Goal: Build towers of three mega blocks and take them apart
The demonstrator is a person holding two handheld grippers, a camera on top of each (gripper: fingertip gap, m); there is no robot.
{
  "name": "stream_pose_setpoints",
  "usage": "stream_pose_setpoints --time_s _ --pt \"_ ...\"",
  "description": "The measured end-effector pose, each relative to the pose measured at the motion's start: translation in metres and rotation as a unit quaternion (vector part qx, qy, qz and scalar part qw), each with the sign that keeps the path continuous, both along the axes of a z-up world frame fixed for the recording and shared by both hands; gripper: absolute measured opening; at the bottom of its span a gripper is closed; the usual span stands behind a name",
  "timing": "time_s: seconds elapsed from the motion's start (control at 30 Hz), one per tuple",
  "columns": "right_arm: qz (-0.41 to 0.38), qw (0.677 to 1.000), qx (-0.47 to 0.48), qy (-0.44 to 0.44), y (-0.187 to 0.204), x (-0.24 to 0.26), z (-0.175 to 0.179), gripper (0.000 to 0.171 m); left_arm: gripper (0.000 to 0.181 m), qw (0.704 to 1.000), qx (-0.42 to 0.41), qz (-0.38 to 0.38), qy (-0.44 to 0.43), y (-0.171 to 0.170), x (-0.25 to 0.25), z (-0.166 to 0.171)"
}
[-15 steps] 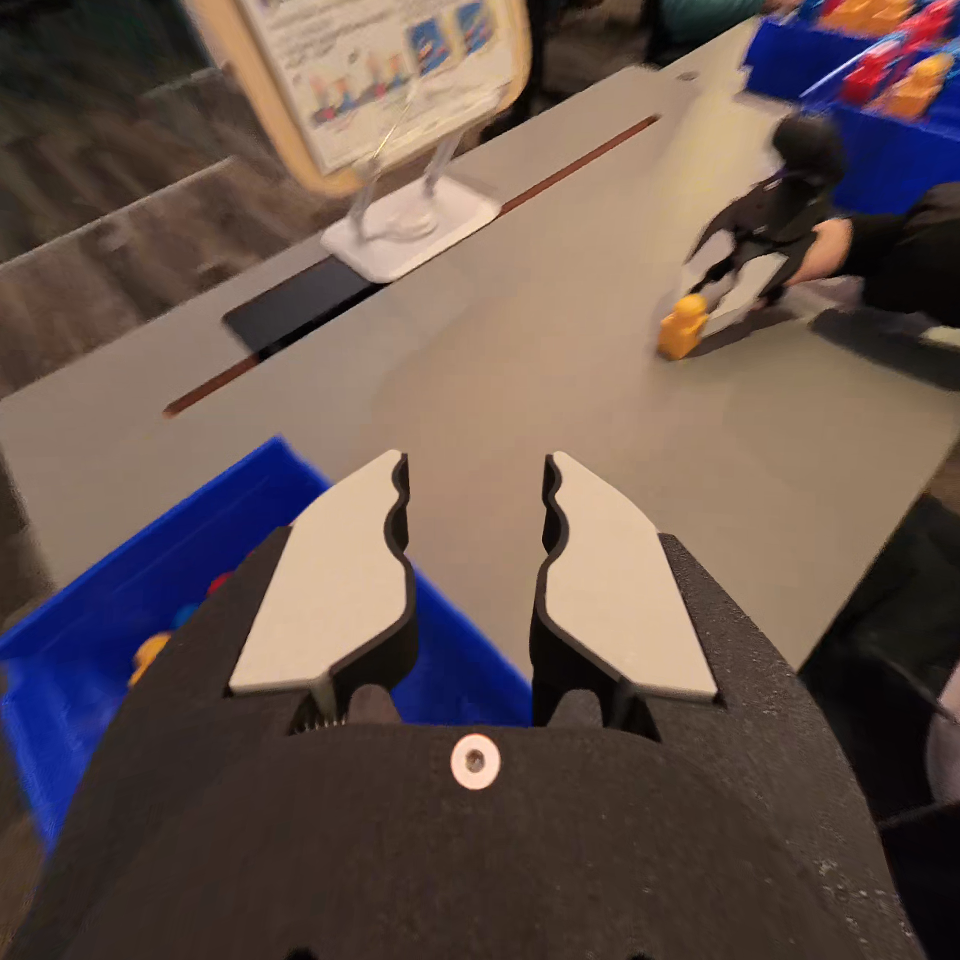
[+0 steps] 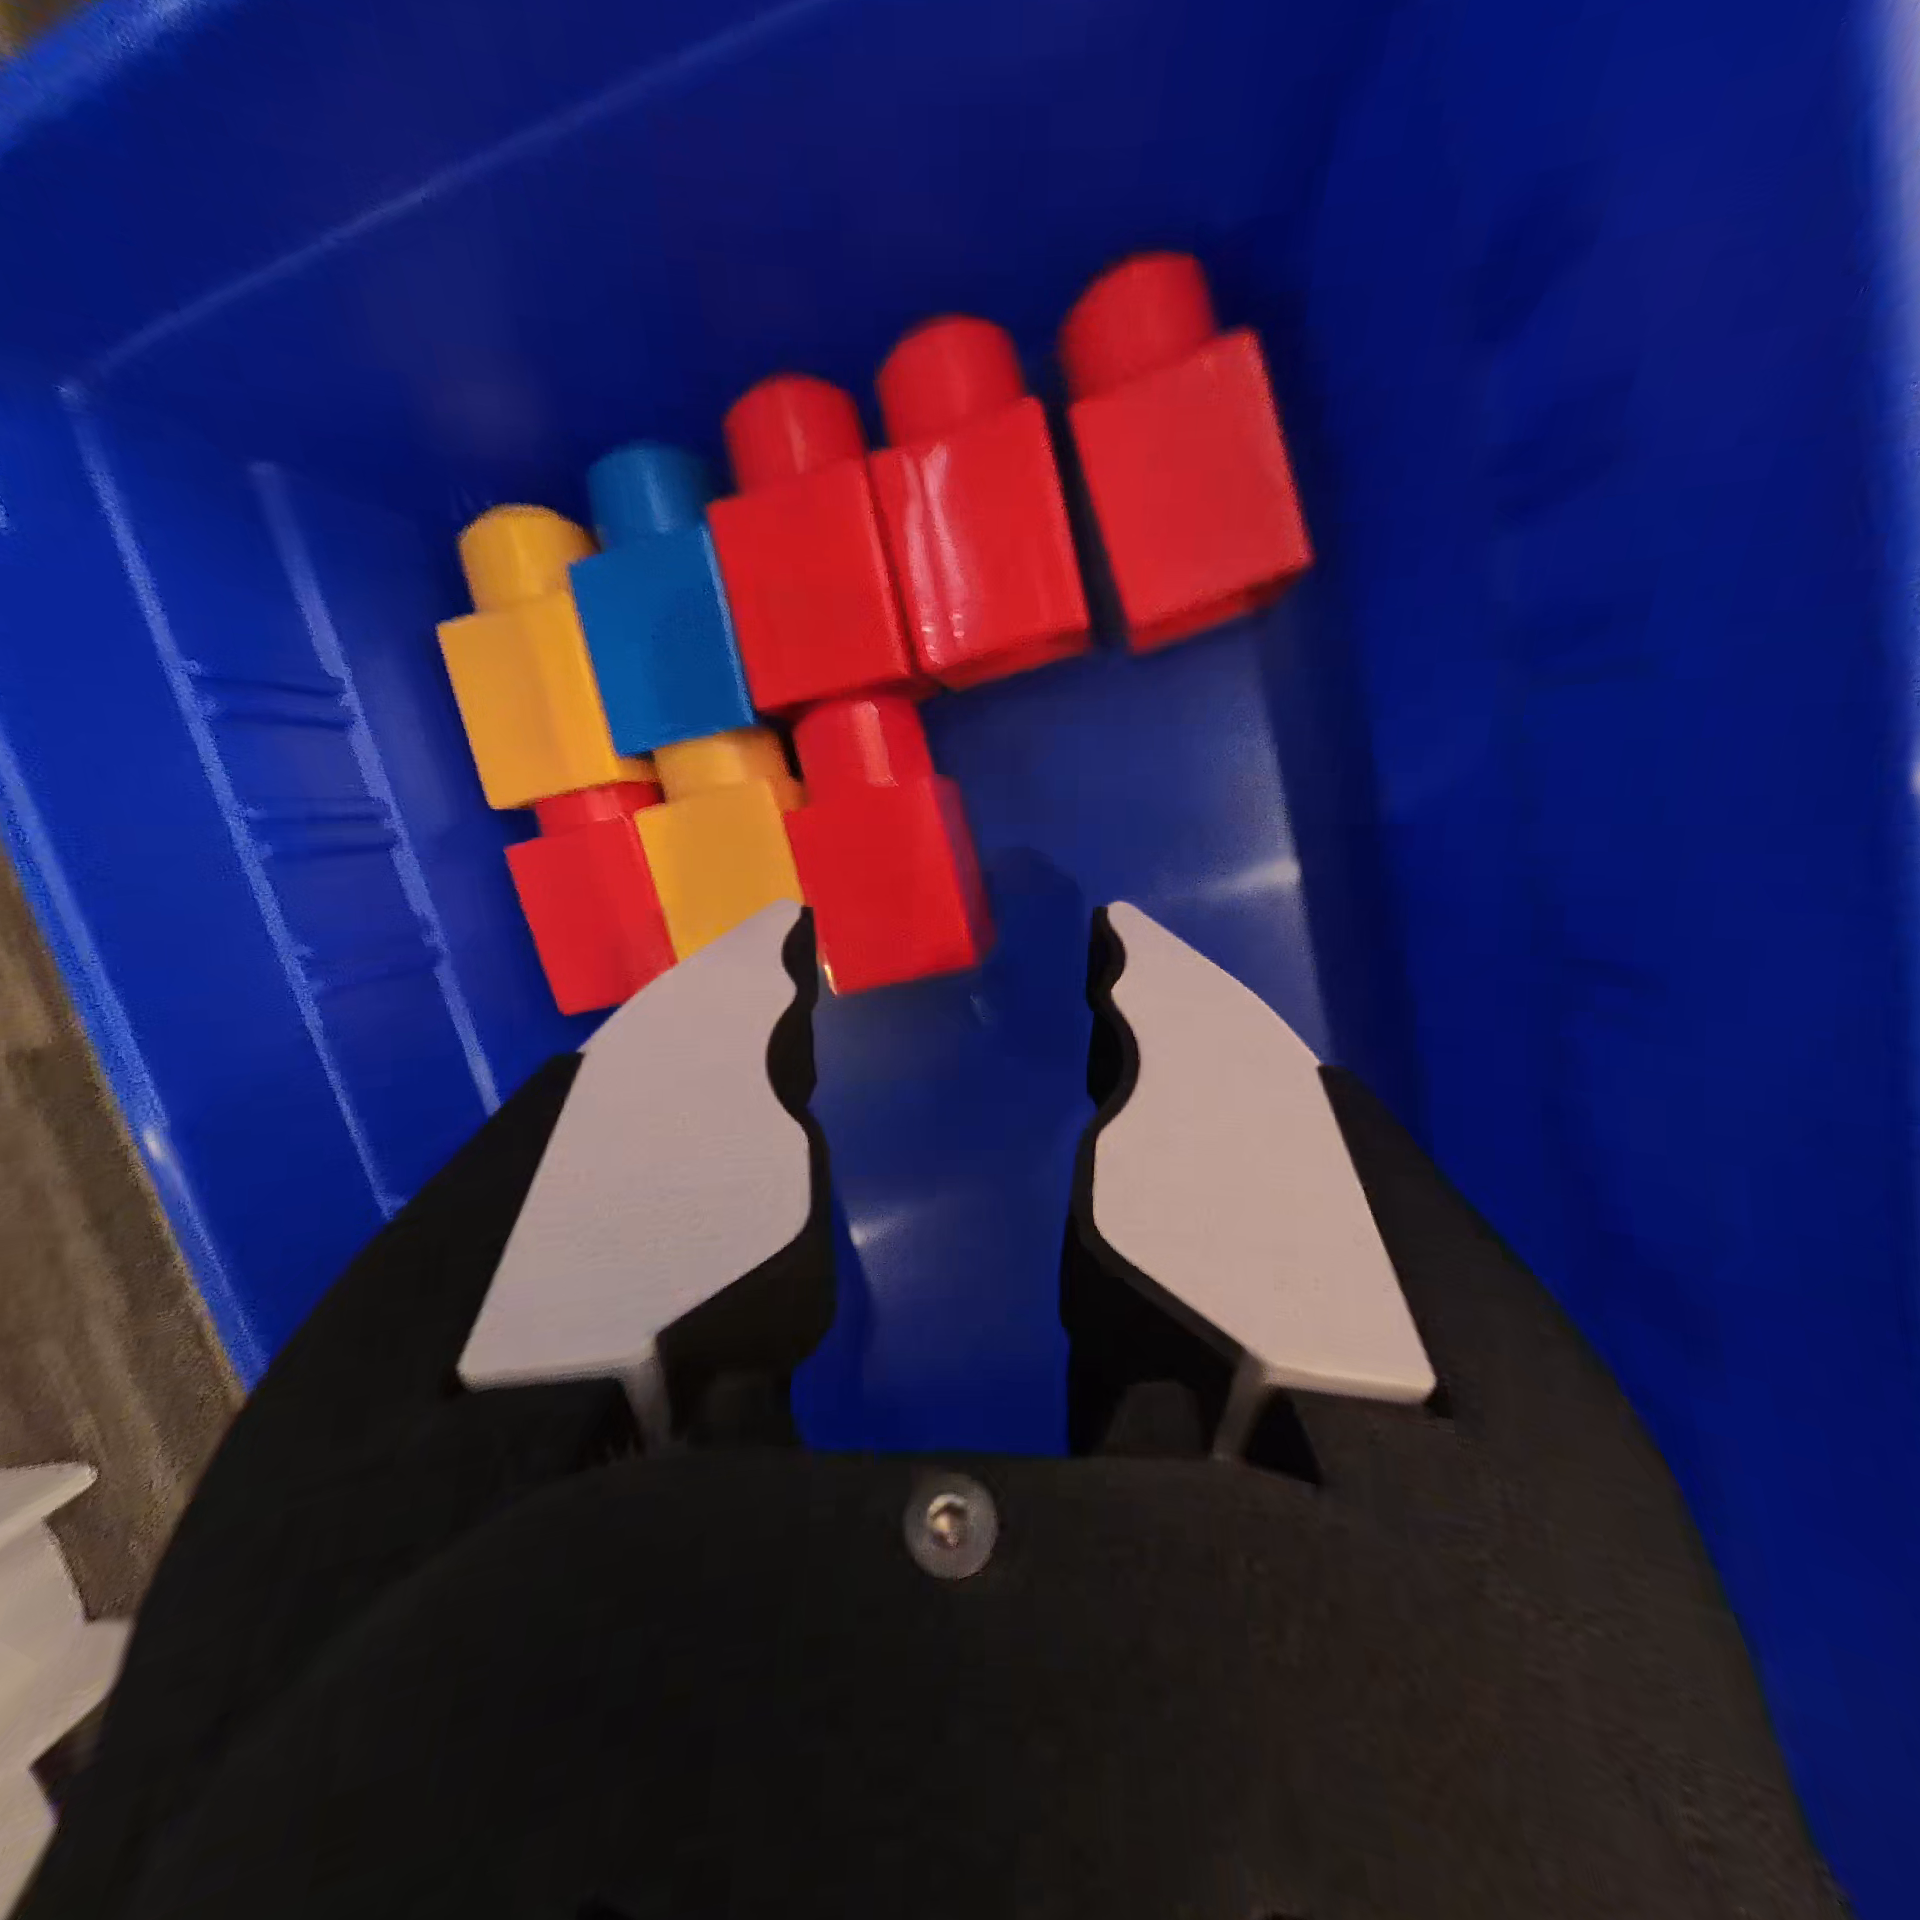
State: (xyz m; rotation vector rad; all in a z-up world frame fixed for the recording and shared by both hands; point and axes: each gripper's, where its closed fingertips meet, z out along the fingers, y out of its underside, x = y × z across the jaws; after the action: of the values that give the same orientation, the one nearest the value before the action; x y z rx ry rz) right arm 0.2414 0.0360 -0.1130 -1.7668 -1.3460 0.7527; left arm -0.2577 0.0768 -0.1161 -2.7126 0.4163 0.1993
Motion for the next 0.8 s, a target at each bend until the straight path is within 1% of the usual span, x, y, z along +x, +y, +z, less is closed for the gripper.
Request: stream_pose_setpoints --time_s 0.07,0.17,0.23,0.27,0.37,0.43,0.5,0.6,0.63,0.73,0.8 --pt "-0.007 1.000 -0.005 0.007 -0.001 0.009 0.003 0.061 0.049 0.999 0.012 0.014 0.032 0.013 -0.006 -0.002" --pt "-0.015 1.000 -0.012 0.003 -0.001 0.021 0.001 0.060 0.044 0.998 0.012 0.002 0.067 0.020 -0.003 -0.009" --pt "-0.018 1.000 -0.015 0.004 -0.001 0.027 0.000 0.059 0.046 0.997 -0.008 -0.006 0.071 0.015 0.003 -0.018" --pt "-0.019 1.000 -0.016 0.006 0.000 0.029 -0.001 0.059 0.049 0.997 -0.003 -0.008 0.075 0.015 0.005 -0.019" --pt "-0.019 1.000 -0.017 0.008 0.001 0.032 -0.001 0.059 0.050 0.996 0.006 -0.023 0.083 0.009 0.007 -0.020" --pt "-0.018 1.000 -0.015 0.013 0.003 0.032 0.001 0.058 0.051 0.997 0.004 -0.027 0.066 0.002 0.011 -0.019" --pt "-0.017 1.000 -0.016 0.020 0.004 0.032 0.002 0.058 0.046 0.999 0.005 -0.024 0.046 -0.003 0.013 -0.012" --pt "-0.018 0.999 -0.015 0.024 0.007 0.031 0.003 0.058 0.042 0.996 0.053 0.002 0.071 0.005 -0.006 0.013" --pt "-0.019 0.999 -0.015 0.025 0.008 0.031 0.003 0.058 0.041 0.997 0.045 0.022 0.055 0.002 -0.010 0.014" --pt "-0.018 0.999 -0.019 0.029 0.008 0.030 0.004 0.057 0.048 0.997 -0.018 0.076 -0.027 -0.011 -0.006 -0.002" --pt "-0.017 0.999 -0.018 0.031 0.008 0.030 0.004 0.057 0.050 0.994 -0.041 0.087 -0.044 -0.015 -0.004 -0.013"
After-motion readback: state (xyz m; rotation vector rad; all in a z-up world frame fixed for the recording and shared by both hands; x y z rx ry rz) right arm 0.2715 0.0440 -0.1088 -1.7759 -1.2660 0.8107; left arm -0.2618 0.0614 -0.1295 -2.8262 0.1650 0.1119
